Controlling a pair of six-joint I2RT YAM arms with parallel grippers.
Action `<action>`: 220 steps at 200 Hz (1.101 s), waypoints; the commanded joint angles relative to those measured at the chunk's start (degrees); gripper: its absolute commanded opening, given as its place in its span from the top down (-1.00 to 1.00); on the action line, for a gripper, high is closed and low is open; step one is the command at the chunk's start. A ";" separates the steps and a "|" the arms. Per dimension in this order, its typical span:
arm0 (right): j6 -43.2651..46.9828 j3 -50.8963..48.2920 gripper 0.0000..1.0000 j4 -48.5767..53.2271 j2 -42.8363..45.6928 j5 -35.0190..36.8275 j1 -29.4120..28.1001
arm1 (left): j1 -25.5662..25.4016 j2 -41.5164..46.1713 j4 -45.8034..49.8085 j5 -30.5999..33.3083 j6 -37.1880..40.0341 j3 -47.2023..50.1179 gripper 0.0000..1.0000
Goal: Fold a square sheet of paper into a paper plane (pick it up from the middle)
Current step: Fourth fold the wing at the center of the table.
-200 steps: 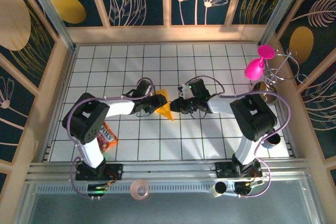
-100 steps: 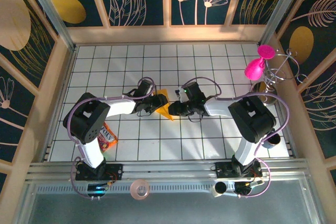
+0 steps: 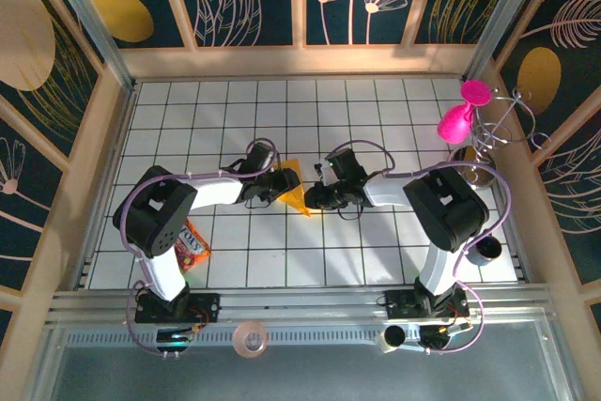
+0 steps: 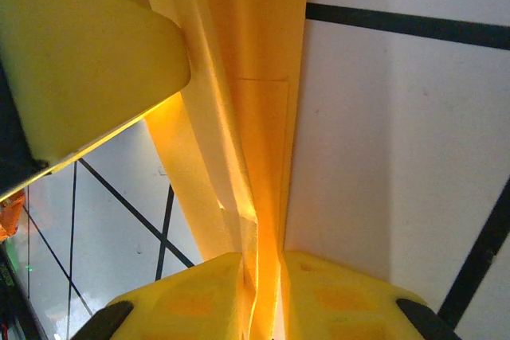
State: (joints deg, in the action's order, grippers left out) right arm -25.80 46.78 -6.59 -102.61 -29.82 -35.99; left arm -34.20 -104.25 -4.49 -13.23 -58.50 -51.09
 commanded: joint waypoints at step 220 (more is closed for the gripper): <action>-0.95 0.04 0.57 -1.50 3.09 0.46 0.47 | 0.99 3.49 12.83 7.83 8.32 -6.66 0.00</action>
State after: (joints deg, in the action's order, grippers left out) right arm -26.02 48.03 -4.51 -102.78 -30.22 -35.64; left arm -33.39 -99.46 6.04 -7.99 -51.00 -58.00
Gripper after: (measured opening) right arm 0.204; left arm 0.510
